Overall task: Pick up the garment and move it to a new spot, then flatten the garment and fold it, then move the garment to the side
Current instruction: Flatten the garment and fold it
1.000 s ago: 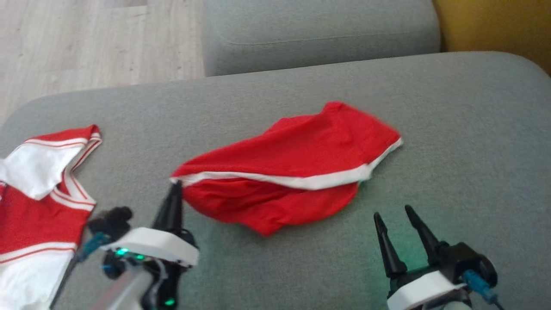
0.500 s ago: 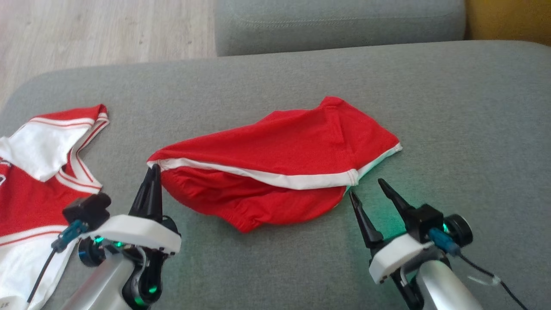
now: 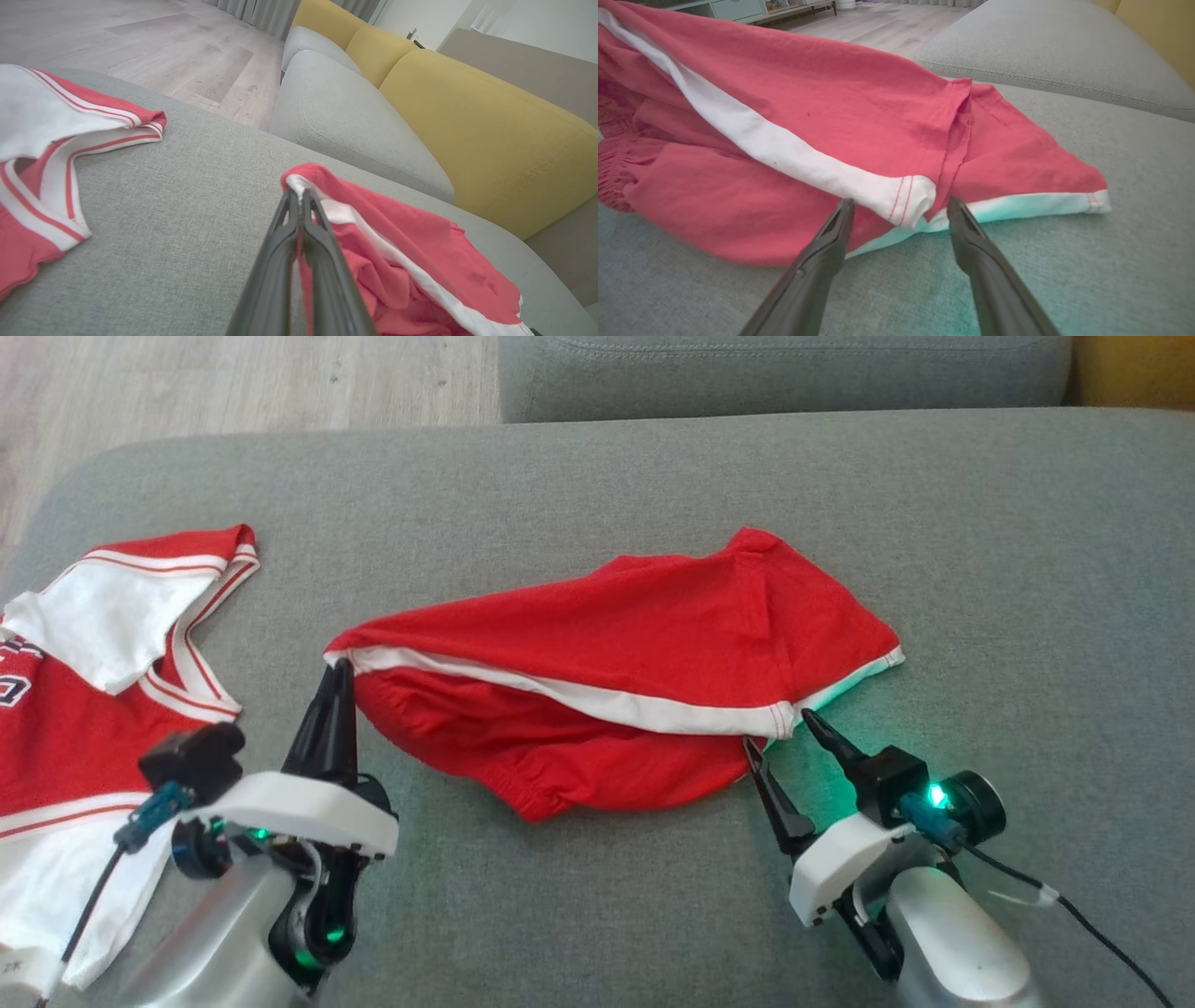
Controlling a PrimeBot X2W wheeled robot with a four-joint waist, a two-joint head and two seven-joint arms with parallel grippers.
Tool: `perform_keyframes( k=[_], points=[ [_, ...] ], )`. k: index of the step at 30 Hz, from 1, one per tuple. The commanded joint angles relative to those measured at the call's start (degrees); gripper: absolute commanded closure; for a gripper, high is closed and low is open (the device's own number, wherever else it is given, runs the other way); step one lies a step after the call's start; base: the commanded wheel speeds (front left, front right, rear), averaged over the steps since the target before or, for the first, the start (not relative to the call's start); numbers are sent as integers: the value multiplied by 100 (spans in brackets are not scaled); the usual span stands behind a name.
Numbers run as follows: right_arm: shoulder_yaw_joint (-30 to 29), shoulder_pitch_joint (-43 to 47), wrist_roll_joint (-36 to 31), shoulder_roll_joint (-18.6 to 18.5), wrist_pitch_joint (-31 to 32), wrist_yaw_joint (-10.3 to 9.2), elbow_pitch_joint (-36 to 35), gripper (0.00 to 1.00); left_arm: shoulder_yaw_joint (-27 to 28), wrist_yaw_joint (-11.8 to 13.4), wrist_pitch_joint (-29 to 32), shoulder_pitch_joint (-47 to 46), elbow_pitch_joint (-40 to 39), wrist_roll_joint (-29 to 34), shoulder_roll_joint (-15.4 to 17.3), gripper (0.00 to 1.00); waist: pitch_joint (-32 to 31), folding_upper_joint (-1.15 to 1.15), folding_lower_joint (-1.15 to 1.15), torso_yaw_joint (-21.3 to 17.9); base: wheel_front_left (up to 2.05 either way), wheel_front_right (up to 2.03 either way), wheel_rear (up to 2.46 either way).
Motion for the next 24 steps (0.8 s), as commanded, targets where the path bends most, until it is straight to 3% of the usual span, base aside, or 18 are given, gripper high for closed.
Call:
perform_keyframes(
  k=[1,3,4,5,7,8,9,18,24],
  points=[
    [156,-200,55,5,-37,-4,-91,0,232,22,-29,-363,-125,61,123,100,20,0,-1,13,0,0,0],
    [166,-217,73,6,-37,-4,-74,0,227,19,-26,-373,-120,64,118,100,25,0,-1,18,0,0,0],
    [191,-229,93,7,-37,-4,-64,10,224,16,-26,-383,-115,66,115,100,30,0,-1,22,0,0,0],
    [225,-238,120,7,-37,-4,-62,36,221,13,-27,-390,-109,67,113,100,32,0,-1,23,0,0,0],
    [283,-241,191,8,-37,-4,-66,66,218,5,-28,-397,-99,65,108,100,30,0,-1,20,0,0,0],
    [315,-242,214,8,-37,-4,-67,89,219,-5,-29,-395,-95,54,104,100,25,0,-1,16,0,0,0],
    [343,-242,230,8,-37,-4,-70,100,221,-14,-29,-390,-92,43,102,100,18,0,-1,11,0,0,0],
    [288,-286,144,9,-37,-4,-507,100,237,-37,-60,-452,-155,105,169,100,-4,0,-1,-113,0,0,0],
    [-313,-884,204,-17,-37,-4,-1392,100,84,-175,-32,-1215,-399,689,358,100,239,0,-1,-384,0,0,0]
  ],
)
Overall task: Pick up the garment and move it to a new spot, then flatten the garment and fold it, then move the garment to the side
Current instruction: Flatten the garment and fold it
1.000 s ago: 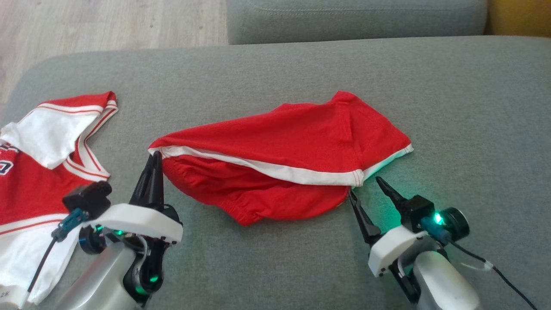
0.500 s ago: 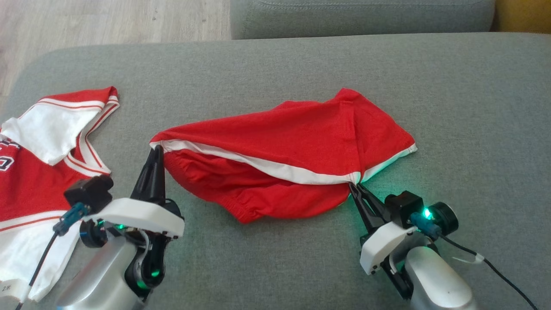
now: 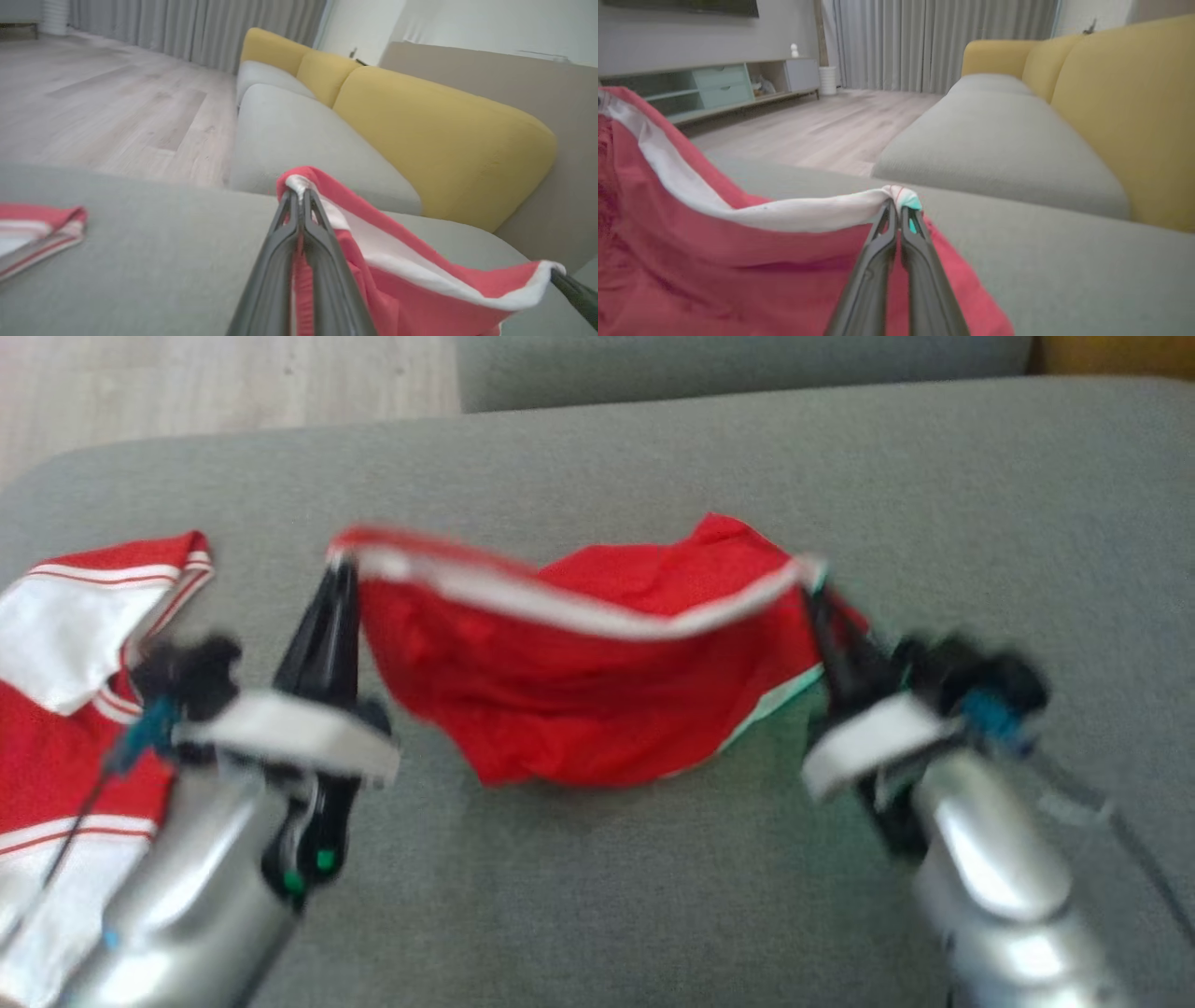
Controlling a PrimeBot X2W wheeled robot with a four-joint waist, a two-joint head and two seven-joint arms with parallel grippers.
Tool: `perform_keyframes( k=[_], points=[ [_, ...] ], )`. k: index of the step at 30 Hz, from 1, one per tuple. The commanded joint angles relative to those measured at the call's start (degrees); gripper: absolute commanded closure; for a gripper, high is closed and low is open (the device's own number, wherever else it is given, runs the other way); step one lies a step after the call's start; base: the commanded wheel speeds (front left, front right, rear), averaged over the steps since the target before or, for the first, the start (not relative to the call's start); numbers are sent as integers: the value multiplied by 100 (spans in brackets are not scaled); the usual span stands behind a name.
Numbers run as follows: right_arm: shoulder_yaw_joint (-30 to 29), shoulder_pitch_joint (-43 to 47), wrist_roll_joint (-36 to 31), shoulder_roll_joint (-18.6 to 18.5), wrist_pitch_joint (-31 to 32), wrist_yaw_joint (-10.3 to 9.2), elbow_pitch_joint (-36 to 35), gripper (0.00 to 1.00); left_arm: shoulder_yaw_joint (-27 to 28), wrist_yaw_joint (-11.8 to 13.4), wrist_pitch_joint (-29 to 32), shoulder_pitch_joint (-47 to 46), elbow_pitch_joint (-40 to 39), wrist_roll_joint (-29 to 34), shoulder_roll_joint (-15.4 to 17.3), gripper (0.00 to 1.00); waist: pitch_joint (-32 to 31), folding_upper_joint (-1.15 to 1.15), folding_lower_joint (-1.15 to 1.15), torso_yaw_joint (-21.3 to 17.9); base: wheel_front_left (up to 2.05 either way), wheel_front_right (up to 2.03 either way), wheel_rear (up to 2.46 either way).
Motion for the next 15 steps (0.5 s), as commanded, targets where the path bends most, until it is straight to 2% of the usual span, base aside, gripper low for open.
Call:
perform_keyframes(
  k=[1,7,11,15],
  points=[
    [-42,-600,58,-66,-38,-4,-353,100,160,-57,75,-708,-227,158,222,100,168,0,0,-145,0,0,0],
    [-222,-2197,262,-632,-38,-4,-518,100,70,-296,466,-2188,-44,561,193,100,582,0,0,-477,0,0,0],
    [-278,-3374,548,-1057,-38,-4,-329,100,86,-619,647,-3357,492,613,-112,100,880,0,0,-643,0,0,0],
    [-410,-4374,623,-1441,-38,-4,-201,100,78,-848,490,-4575,1141,854,-476,100,1127,0,0,-774,0,0,0]
  ],
)
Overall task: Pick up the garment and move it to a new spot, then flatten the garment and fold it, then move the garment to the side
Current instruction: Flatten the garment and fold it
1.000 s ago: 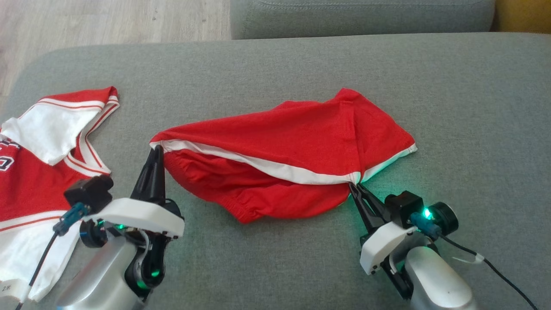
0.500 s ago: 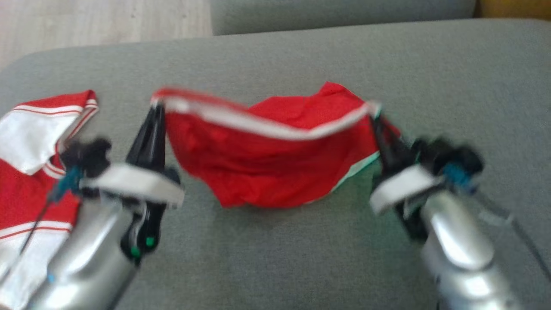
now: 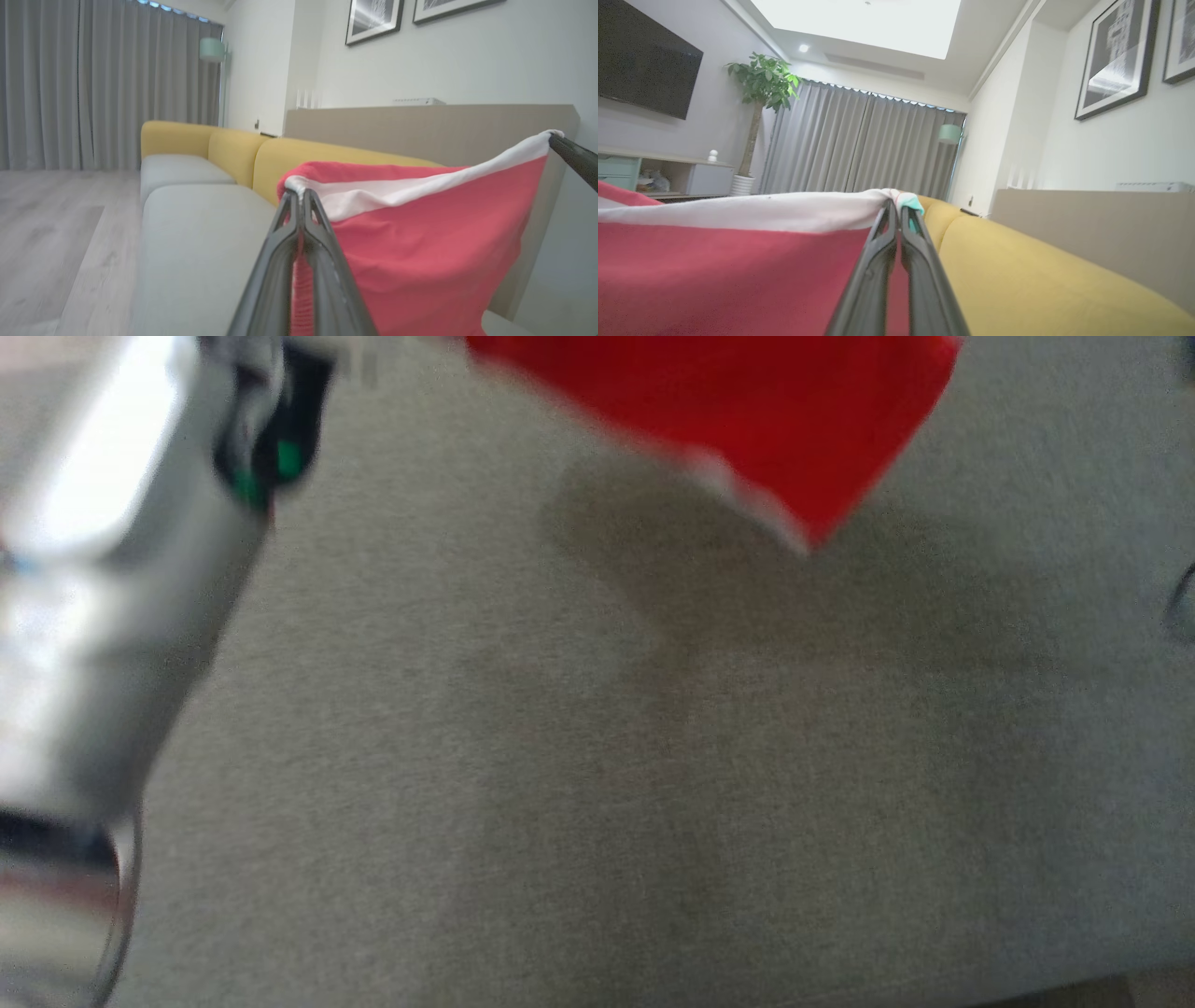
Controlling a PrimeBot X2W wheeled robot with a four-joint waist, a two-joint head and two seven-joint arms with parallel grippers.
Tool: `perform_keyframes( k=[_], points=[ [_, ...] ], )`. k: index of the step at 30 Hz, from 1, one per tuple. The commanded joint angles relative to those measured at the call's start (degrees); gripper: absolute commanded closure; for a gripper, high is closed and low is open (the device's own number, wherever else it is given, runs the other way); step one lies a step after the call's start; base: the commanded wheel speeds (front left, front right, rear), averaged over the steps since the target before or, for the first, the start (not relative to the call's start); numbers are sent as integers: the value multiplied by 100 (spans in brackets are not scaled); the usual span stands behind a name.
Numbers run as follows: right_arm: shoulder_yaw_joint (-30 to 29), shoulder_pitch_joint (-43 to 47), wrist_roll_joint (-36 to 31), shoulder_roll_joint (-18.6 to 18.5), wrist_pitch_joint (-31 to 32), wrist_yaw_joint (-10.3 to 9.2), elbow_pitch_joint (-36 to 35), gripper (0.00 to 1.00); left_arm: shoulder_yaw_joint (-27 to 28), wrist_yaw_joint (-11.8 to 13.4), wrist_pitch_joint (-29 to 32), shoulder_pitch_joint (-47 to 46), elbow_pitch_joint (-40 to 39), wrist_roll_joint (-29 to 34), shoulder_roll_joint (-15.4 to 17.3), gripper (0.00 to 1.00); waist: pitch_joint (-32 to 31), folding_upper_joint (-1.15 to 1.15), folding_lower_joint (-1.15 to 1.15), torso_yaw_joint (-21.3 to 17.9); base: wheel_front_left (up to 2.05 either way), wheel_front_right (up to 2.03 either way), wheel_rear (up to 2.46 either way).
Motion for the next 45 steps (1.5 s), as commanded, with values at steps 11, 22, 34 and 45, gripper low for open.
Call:
perform_keyframes(
  k=[11,22,34,45],
  points=[
    [-119,-20,-162,-521,-34,-4,-700,100,46,-361,-810,-783,652,255,-272,100,254,0,-2,-214,0,0,0],
    [-58,3337,556,-778,-34,-4,-1396,100,297,-400,-854,3255,-558,1224,-251,100,-202,0,-2,-69,0,0,0],
    [-522,6806,841,-1091,776,-4,-3185,100,372,-153,-855,6200,-1282,2066,-280,100,-1042,0,-2,-183,0,0,0],
    [-1030,7200,1019,-1369,1823,-4,-4261,100,380,164,-582,6358,-2196,1948,-425,100,-1268,0,-2,-51,0,0,0]
  ],
)
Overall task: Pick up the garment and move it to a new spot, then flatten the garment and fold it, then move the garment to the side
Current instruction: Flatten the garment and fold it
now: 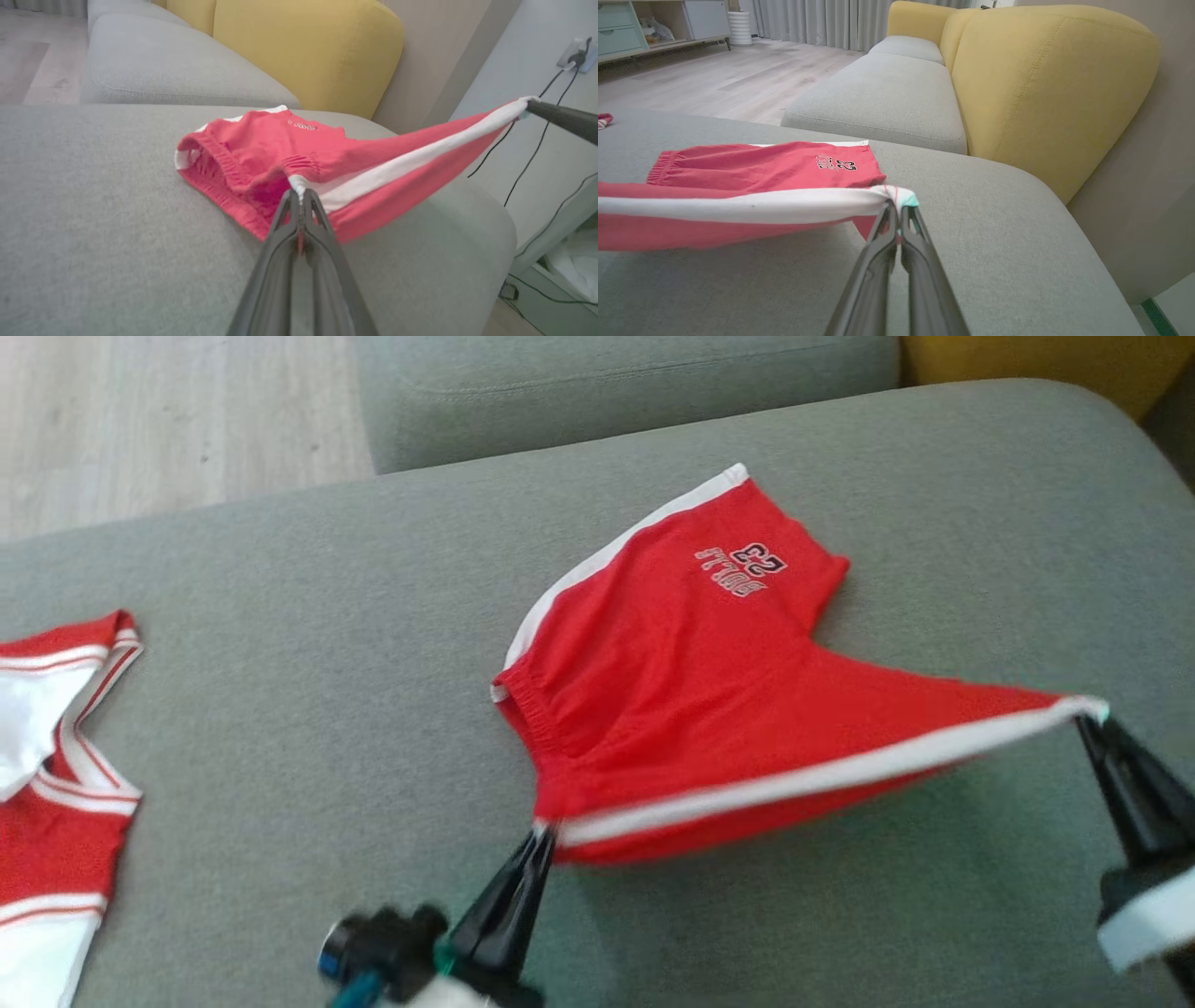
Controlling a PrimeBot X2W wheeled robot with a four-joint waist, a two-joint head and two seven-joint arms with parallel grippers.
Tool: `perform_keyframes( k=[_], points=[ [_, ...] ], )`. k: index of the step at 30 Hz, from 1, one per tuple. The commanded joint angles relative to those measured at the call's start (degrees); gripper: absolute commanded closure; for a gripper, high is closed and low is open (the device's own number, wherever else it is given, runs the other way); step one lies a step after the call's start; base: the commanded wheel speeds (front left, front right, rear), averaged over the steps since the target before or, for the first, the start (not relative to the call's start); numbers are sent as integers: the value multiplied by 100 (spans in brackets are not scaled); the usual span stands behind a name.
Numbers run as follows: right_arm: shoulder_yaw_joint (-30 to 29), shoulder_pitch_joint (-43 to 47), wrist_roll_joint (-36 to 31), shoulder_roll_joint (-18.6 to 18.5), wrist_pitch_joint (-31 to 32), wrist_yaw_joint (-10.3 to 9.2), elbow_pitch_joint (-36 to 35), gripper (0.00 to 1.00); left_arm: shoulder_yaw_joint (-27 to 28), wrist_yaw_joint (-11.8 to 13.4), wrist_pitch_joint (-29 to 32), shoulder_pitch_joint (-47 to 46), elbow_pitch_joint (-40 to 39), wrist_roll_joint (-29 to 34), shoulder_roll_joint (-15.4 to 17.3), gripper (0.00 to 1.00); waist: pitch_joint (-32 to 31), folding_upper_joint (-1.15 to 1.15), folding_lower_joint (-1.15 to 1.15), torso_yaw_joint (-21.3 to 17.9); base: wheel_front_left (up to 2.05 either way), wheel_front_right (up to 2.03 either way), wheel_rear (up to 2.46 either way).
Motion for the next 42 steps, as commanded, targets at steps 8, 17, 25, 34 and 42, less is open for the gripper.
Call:
perform_keyframes(
  k=[8,17,25,34,42],
  points=[
    [664,-1756,226,-715,254,-4,895,100,122,29,515,-1520,33,-59,-568,100,477,-1,1,438,0,0,0],
    [1722,-3918,606,-929,171,-4,2613,100,322,433,473,-2621,950,52,-924,100,1076,-1,1,823,0,0,0],
    [2624,-5277,840,-809,-210,-4,4003,100,168,335,219,-3209,1645,-80,-1059,100,1307,-1,1,1050,0,0,0],
    [3505,-6144,1294,-600,-818,-4,5242,65,-122,468,-117,-3571,2115,-420,-1098,0,1457,-1,1,1241,0,0,0],
    [4000,-6118,1908,-495,-1673,-4,5372,0,-375,858,-220,-3555,2188,-527,-1099,0,1397,-1,1,1343,0,0,0]
  ],
)
